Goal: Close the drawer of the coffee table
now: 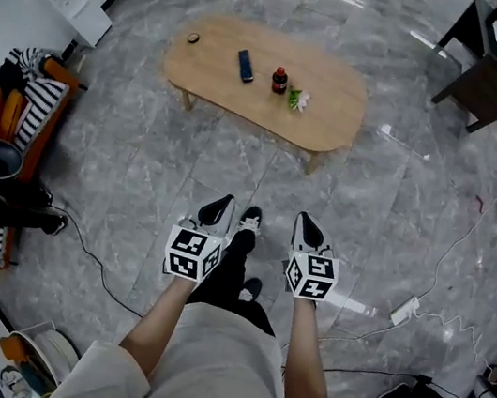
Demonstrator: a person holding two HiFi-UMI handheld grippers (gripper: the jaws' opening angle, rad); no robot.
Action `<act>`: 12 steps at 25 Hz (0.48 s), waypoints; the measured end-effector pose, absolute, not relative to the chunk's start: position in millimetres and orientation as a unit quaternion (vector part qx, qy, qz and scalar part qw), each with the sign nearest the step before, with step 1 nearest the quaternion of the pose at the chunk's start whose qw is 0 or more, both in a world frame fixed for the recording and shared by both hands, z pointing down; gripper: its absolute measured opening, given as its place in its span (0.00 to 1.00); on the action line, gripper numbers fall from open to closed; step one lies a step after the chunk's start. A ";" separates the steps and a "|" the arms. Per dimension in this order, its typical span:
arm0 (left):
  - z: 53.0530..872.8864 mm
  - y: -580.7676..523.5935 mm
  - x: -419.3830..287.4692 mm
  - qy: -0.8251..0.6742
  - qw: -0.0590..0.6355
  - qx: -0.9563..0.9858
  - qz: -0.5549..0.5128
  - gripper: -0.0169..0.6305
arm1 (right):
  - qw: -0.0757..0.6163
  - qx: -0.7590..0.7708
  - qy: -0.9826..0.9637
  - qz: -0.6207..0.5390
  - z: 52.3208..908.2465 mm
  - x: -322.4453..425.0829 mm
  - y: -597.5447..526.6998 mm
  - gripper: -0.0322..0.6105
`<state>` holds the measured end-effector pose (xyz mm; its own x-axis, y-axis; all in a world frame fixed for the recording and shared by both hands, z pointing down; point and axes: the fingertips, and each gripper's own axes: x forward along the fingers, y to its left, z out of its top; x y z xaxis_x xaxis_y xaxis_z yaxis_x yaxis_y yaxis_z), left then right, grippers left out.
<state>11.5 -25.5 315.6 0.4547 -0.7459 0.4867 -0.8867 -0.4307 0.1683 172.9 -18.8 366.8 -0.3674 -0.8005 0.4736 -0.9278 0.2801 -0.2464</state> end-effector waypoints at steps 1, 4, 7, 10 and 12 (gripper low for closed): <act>308.1 -16.0 8.8 -0.500 0.196 0.826 0.172 0.04 | 0.131 0.548 -0.790 0.244 357.6 170.0 -5.9 0.07; 292.1 4.4 3.6 -0.509 0.197 0.824 0.155 0.04 | 0.136 0.553 -0.790 0.228 339.1 164.2 23.6 0.07; 283.0 19.8 7.8 -0.497 0.223 0.829 0.127 0.04 | 0.128 0.566 -0.784 0.220 326.6 165.3 38.9 0.07; 276.1 38.0 10.6 -0.476 0.220 0.841 0.132 0.04 | 0.118 0.573 -0.781 0.216 315.4 157.5 54.8 0.07; 270.0 43.7 3.6 -0.477 0.213 0.843 0.128 0.04 | 0.108 0.576 -0.781 0.217 310.7 146.9 61.4 0.07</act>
<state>3.6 43.7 270.0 0.5119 -0.7498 0.4192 -0.8589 -0.4540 0.2369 146.9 61.4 310.7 -0.3142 -0.8526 0.4175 -0.9458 0.2434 -0.2148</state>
